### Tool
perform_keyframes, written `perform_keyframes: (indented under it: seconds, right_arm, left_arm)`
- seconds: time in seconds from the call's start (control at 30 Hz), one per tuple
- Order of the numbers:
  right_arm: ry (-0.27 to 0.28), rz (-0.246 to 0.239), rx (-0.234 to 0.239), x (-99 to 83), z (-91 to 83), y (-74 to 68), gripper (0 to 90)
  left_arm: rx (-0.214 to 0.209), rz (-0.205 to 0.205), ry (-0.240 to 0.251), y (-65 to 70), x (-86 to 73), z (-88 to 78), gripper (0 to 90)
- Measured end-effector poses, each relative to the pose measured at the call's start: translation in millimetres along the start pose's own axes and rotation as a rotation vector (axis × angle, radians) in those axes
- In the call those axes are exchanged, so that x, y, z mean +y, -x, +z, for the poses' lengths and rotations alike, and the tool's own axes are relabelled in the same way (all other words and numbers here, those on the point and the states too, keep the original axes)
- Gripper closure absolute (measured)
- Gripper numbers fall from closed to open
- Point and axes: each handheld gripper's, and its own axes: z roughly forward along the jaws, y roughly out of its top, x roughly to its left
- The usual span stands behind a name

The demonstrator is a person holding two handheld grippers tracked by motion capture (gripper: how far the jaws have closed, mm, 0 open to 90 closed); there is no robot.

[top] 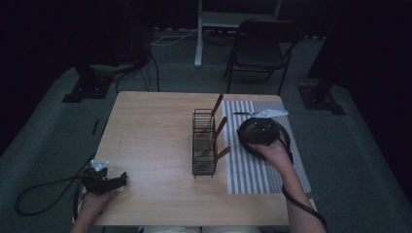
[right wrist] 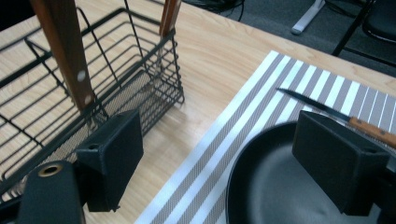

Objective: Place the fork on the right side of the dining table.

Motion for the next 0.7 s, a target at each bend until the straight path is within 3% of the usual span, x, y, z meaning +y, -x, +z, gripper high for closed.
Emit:
perform_keyframes:
  seconds: [0.37, 0.7]
  right_arm:
    - [0.025, 0.012, 0.013, 26.9, 8.6, 1.0, 17.8]
    - [0.015, 0.002, -0.007, 46.6, 21.0, 0.4, 17.8]
  left_arm:
    - [0.000, 0.000, 0.000, 0.0, 0.0, 0.0, 0.2]
    - [0.000, 0.000, 0.000, 0.0, 0.0, 0.0, 0.2]
